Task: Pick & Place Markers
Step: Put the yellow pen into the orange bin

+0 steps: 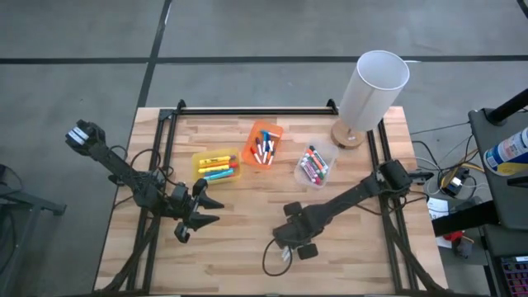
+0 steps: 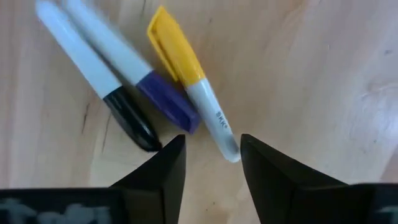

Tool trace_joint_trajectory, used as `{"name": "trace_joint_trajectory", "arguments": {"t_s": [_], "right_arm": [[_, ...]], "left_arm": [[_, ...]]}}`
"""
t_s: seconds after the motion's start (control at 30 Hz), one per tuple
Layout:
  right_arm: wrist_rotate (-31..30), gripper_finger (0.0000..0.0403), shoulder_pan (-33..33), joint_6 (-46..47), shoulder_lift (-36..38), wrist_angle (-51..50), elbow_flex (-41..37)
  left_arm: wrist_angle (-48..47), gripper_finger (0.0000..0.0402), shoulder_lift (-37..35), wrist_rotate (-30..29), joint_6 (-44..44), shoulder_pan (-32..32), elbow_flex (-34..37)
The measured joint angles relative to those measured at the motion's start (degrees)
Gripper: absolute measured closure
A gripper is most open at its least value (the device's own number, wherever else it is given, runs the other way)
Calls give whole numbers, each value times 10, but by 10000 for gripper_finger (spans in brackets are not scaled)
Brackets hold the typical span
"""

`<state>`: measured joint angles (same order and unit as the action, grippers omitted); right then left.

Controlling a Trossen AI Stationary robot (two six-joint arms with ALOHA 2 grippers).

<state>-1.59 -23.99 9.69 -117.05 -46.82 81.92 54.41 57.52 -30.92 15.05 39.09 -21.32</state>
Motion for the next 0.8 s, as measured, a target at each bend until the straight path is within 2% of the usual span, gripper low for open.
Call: {"name": "trace_joint_trajectory", "arguments": {"t_s": [0.33, 0.67, 0.8], "right_arm": [[-1, 302, 4, -20, 0, 20, -18], [-19, 376, 23, -24, 1, 38, -20], [-23, 383, 32, -27, 1, 38, -17]], "left_arm": [[0, 223, 0, 0, -1, 0, 0], [0, 223, 0, 0, 0, 0, 0], [0, 223, 0, 0, 0, 0, 0]]}}
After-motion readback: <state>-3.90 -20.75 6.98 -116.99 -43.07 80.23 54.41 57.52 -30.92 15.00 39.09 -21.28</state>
